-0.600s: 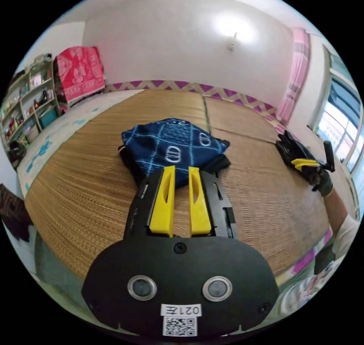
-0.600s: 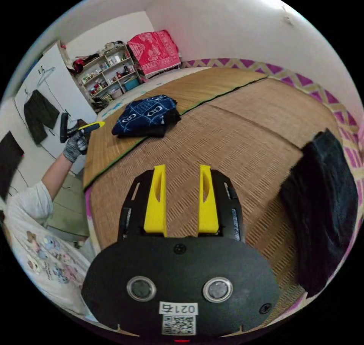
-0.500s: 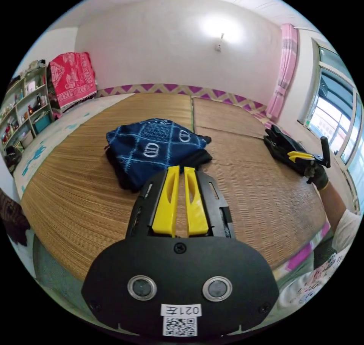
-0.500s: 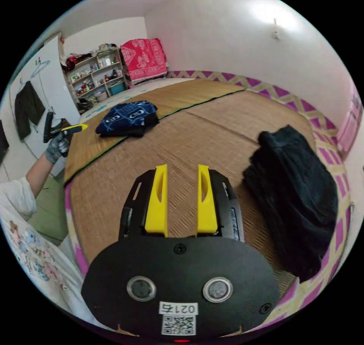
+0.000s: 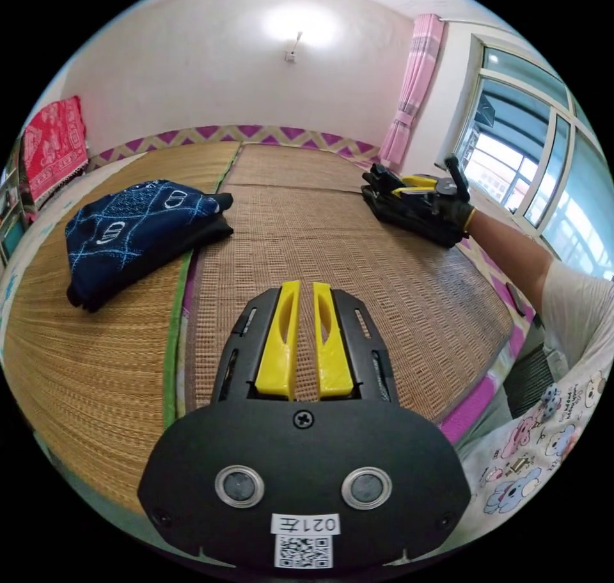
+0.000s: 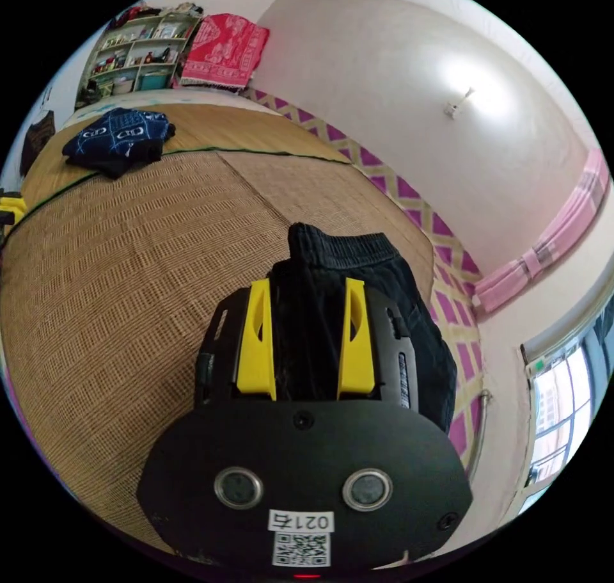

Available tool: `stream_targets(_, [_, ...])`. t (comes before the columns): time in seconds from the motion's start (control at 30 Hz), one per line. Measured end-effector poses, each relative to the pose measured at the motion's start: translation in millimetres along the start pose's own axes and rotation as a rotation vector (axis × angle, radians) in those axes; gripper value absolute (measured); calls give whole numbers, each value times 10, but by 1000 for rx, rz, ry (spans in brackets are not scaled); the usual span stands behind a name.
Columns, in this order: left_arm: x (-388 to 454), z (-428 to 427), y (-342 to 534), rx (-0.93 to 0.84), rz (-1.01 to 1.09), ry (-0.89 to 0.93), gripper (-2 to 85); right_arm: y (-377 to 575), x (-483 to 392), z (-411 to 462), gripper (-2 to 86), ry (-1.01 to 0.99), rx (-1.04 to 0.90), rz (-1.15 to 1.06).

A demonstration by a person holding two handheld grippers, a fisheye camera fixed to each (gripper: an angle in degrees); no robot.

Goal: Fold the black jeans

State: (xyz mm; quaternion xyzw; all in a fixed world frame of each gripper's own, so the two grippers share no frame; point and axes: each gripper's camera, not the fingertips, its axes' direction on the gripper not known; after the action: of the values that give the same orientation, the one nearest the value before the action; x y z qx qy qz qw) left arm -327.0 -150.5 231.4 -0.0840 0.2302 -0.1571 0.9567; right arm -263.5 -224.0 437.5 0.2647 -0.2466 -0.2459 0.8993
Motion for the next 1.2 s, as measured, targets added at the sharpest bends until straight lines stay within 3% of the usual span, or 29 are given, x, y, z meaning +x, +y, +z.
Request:
stream_targets(0.1, [0, 126, 107, -13, 6, -2, 2, -100, 25, 76, 110, 17, -41, 17])
stream_targets(0.27, [-107, 262, 269, -31, -25, 24, -8, -116, 447, -302, 47, -75, 15, 255])
stream_targets(0.4, [-162, 308, 371, -31, -30, 48, -9, 29, 912, -1025, 29, -191, 114, 422])
stream_targets(0.47, [-149, 314, 403, -25, -12, 74, -10, 45, 868, -1442, 24, -215, 142, 360])
stream_targets(0.63, [-104, 389, 479, -16, -8, 226, -9, -243, -44, -2458, 25, -350, 83, 115])
stream_targets(0.77, [-111, 378, 599, -8, -48, 279, -9, -591, -1051, -2610, 27, -492, -28, 17])
stream_targets(0.93, [-299, 256, 843, -29, -108, 215, -9, -899, -2388, -2366, 38, -794, -150, -21])
stream_targets(1.1, [-524, 112, 1118, -42, -157, 145, -9, -802, -2384, -2681, 48, -684, -66, -4])
stream_targets(1.2, [-588, 101, 1170, -20, -180, 145, -9, -747, -1987, -2829, 43, -778, -38, 80])
